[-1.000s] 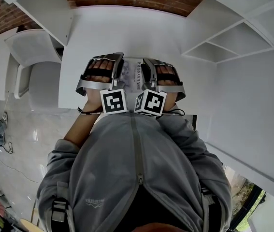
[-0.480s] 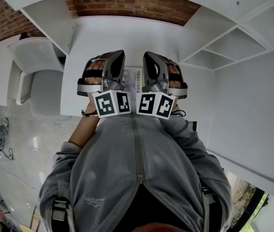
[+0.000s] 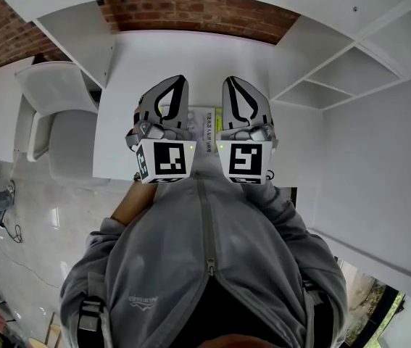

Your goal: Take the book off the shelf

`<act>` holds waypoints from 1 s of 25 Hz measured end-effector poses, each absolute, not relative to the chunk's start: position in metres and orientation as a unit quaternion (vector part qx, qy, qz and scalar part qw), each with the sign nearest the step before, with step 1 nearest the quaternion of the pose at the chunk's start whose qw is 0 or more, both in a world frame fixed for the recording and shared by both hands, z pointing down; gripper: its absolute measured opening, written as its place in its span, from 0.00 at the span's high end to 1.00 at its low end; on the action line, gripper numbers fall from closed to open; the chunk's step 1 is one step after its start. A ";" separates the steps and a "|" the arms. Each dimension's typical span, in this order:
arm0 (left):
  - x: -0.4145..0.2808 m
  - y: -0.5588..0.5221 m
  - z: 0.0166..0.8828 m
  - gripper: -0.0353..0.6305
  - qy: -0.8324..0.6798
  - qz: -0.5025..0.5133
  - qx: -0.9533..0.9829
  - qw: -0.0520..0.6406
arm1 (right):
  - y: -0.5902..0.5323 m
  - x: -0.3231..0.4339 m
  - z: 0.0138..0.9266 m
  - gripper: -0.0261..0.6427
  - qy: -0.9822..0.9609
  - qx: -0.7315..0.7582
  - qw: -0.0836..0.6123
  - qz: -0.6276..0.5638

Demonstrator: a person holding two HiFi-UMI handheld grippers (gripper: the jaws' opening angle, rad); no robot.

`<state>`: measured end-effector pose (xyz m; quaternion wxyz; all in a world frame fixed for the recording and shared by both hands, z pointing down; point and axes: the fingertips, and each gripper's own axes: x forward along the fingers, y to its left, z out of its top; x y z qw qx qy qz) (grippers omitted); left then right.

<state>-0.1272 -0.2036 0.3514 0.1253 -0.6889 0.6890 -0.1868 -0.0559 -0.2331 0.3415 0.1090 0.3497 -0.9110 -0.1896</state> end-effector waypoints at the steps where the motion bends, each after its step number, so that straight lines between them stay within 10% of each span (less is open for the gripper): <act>1: -0.128 -0.203 0.350 0.94 0.694 -0.173 -0.688 0.123 | -0.233 -0.055 0.340 0.91 -0.915 0.353 0.095 -0.171; 25: -0.131 -0.203 0.360 0.94 0.700 -0.099 -0.703 0.072 | -0.248 -0.037 0.363 0.92 -0.922 0.383 0.039 -0.035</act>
